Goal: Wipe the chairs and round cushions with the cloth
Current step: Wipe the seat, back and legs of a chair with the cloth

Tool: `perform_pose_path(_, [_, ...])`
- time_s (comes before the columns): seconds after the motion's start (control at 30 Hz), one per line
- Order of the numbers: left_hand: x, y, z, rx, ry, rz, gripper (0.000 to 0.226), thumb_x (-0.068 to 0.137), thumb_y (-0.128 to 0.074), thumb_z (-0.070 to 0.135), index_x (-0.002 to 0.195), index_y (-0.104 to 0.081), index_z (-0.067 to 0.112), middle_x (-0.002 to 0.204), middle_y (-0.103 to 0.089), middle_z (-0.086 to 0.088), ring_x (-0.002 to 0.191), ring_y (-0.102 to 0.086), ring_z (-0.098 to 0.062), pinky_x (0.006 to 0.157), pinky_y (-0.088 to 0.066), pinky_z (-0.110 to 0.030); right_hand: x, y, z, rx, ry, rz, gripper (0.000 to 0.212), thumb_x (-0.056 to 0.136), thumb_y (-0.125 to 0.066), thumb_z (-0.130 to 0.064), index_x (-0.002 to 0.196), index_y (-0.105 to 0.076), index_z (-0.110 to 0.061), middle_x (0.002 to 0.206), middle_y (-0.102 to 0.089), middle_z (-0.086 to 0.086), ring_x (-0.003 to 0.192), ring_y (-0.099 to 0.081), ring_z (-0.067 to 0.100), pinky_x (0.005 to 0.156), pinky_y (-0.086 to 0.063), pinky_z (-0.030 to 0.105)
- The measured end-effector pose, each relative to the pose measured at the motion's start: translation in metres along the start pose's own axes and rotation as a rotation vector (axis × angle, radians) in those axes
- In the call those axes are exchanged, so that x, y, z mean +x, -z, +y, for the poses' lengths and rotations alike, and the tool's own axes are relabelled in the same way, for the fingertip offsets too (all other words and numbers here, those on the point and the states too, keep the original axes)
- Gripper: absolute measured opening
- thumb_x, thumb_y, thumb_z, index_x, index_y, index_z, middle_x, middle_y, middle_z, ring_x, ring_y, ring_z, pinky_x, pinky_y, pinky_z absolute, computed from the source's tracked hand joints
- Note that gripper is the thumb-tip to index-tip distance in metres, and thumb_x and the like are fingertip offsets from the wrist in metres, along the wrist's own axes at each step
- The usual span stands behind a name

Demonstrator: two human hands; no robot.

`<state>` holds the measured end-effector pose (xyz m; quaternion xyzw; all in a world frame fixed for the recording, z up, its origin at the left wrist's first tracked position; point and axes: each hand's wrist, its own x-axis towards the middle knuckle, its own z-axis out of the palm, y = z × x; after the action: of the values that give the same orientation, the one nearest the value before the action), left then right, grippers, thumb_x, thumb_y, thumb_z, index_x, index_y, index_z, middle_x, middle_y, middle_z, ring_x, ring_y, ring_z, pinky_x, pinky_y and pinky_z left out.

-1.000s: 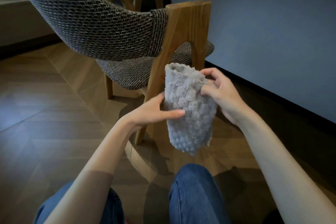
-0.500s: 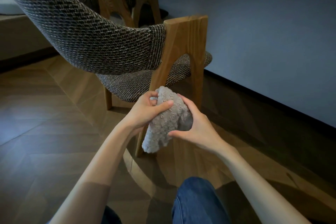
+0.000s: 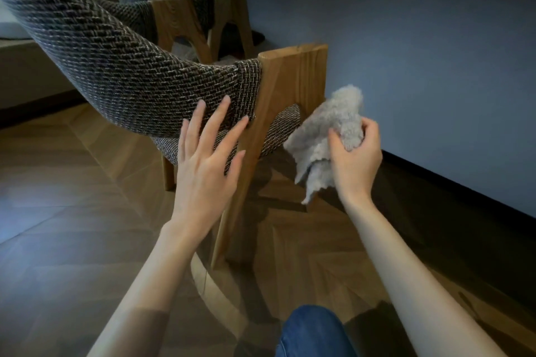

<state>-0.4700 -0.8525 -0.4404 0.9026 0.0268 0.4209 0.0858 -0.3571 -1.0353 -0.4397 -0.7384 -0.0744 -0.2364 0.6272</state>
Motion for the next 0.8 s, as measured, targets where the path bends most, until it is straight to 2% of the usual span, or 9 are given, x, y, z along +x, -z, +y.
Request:
perform_pose_path(0.07, [0.005,0.000,-0.002,0.083,-0.024,-0.020,0.054,0.093,-0.060,0.018,0.144,-0.041,0.020,0.159,-0.018,-0.006,0.148,-0.003,-0.031,0.119,-0.003,-0.055,0.022,-0.020,-0.018,0.013,0.066,0.057,0.036,0.089,-0.066,-0.023,0.121,-0.052,-0.011,0.118,-0.054,0.003,0.108,-0.053,0.011,0.088,-0.044,0.011])
perform_pose_path(0.17, [0.013,0.000,-0.009,0.210,-0.034,-0.036,0.060,0.094,-0.058,0.023,0.149,-0.033,0.024,0.161,-0.010,-0.005,0.147,0.003,-0.036,0.115,0.003,-0.061,0.042,-0.050,-0.041,0.054,0.145,-0.089,0.042,0.094,-0.059,-0.030,0.130,-0.049,-0.009,0.126,-0.041,0.001,0.110,-0.044,0.002,0.085,-0.032,-0.004])
perform_pose_path(0.23, [0.015,0.000,-0.013,0.247,-0.044,-0.049,0.062,0.093,-0.057,0.024,0.149,-0.031,0.026,0.161,-0.008,-0.005,0.146,0.005,-0.036,0.114,0.003,-0.063,0.047,-0.057,-0.041,0.148,0.138,-0.116,0.033,0.096,-0.049,-0.036,0.122,-0.054,-0.015,0.124,-0.041,0.000,0.110,-0.043,0.000,0.086,-0.034,-0.001])
perform_pose_path(0.3, [0.014,0.001,-0.016,0.246,-0.052,-0.056,0.064,0.092,-0.058,0.024,0.150,-0.030,0.027,0.161,-0.007,-0.004,0.146,0.005,-0.036,0.113,0.002,-0.065,0.050,-0.054,-0.031,0.183,0.089,-0.099,0.018,0.097,-0.043,-0.036,0.111,-0.053,-0.030,0.129,-0.043,0.002,0.121,-0.037,0.014,0.091,-0.030,0.004])
perform_pose_path(0.37, [0.011,0.002,-0.019,0.247,-0.061,-0.058,0.064,0.092,-0.057,0.024,0.150,-0.030,0.027,0.161,-0.006,-0.004,0.146,0.006,-0.036,0.113,0.001,-0.066,0.051,-0.052,-0.023,0.099,0.113,-0.133,0.021,0.097,-0.048,-0.031,0.117,-0.053,-0.038,0.142,-0.033,0.005,0.130,-0.026,0.017,0.100,-0.025,0.014])
perform_pose_path(0.47, [0.010,0.003,-0.024,0.247,-0.072,-0.062,0.066,0.091,-0.059,0.022,0.150,-0.029,0.028,0.161,-0.006,-0.004,0.147,0.007,-0.035,0.113,0.001,-0.066,0.053,-0.062,-0.022,0.072,0.241,-0.177,0.043,0.092,-0.058,-0.034,0.132,-0.044,-0.034,0.145,-0.027,0.008,0.126,-0.027,0.007,0.097,-0.027,0.009])
perform_pose_path(0.57, [0.010,0.003,-0.027,0.252,-0.081,-0.057,0.070,0.090,-0.062,0.019,0.150,-0.028,0.029,0.161,-0.007,-0.004,0.146,0.005,-0.036,0.113,0.000,-0.066,0.047,-0.079,-0.027,0.085,0.282,-0.089,0.047,0.089,-0.063,-0.030,0.133,-0.046,-0.027,0.138,-0.028,0.009,0.124,-0.034,0.010,0.100,-0.035,0.017])
perform_pose_path(0.67, [0.011,0.002,-0.028,0.266,-0.093,-0.053,0.074,0.088,-0.064,0.017,0.151,-0.026,0.029,0.161,-0.006,-0.005,0.146,0.004,-0.037,0.113,0.001,-0.066,0.021,-0.089,-0.029,0.082,0.400,-0.120,0.047,0.086,-0.067,-0.020,0.130,-0.050,-0.013,0.131,-0.033,0.012,0.126,-0.038,0.019,0.107,-0.038,0.027])
perform_pose_path(0.8, [0.011,0.002,-0.028,0.268,-0.095,-0.048,0.074,0.088,-0.064,0.016,0.151,-0.026,0.029,0.161,-0.005,-0.004,0.146,0.005,-0.037,0.113,0.001,-0.066,0.022,-0.081,-0.025,0.018,0.540,-0.219,0.045,0.085,-0.066,-0.014,0.127,-0.052,-0.010,0.127,-0.034,0.008,0.124,-0.034,0.013,0.107,-0.030,0.016])
